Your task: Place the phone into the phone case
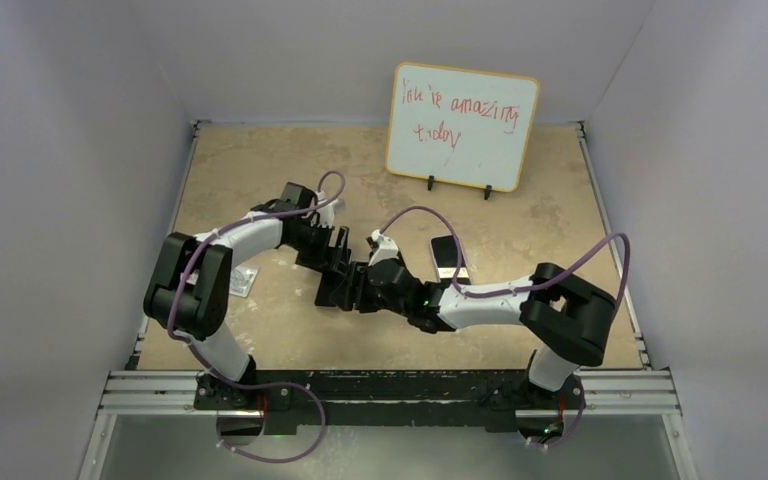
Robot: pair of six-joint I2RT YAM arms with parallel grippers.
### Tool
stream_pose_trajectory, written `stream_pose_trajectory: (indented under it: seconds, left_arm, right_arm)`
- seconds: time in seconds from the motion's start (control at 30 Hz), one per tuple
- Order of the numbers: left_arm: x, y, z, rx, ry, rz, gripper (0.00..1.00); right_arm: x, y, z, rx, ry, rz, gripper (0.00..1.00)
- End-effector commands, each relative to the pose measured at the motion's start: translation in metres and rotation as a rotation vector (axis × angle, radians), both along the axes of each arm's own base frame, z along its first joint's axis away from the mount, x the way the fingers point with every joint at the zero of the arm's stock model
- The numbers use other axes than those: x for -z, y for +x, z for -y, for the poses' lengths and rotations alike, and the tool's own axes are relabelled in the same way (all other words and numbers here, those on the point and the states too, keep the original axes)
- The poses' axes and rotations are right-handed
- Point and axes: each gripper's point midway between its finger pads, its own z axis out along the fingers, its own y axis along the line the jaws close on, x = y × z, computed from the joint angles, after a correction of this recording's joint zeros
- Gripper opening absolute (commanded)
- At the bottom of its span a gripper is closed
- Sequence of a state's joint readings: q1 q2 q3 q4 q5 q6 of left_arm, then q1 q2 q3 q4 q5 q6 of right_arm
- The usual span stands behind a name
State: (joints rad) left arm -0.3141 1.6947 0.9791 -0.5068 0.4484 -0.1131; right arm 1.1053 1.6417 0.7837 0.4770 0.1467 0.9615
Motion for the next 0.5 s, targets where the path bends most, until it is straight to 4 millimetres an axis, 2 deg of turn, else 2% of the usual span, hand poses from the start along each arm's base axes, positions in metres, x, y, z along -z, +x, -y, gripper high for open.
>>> stream_pose_trajectory:
  seconds: [0.0, 0.3, 0.47]
  left_arm:
    - [0.024, -0.025, 0.007, -0.031, -0.058, -0.117, 0.36]
    - [0.019, -0.025, 0.01, -0.04, -0.082, -0.111, 0.35]
    - [0.022, -0.027, 0.007, -0.046, -0.065, -0.117, 0.35]
  right_arm:
    - [-0.017, 0.018, -0.014, 0.089, 0.057, 0.036, 0.53]
    - [0.001, 0.03, -0.011, 0.166, -0.036, 0.037, 0.44]
    - [0.007, 0.033, -0.005, 0.194, -0.081, 0.042, 0.43]
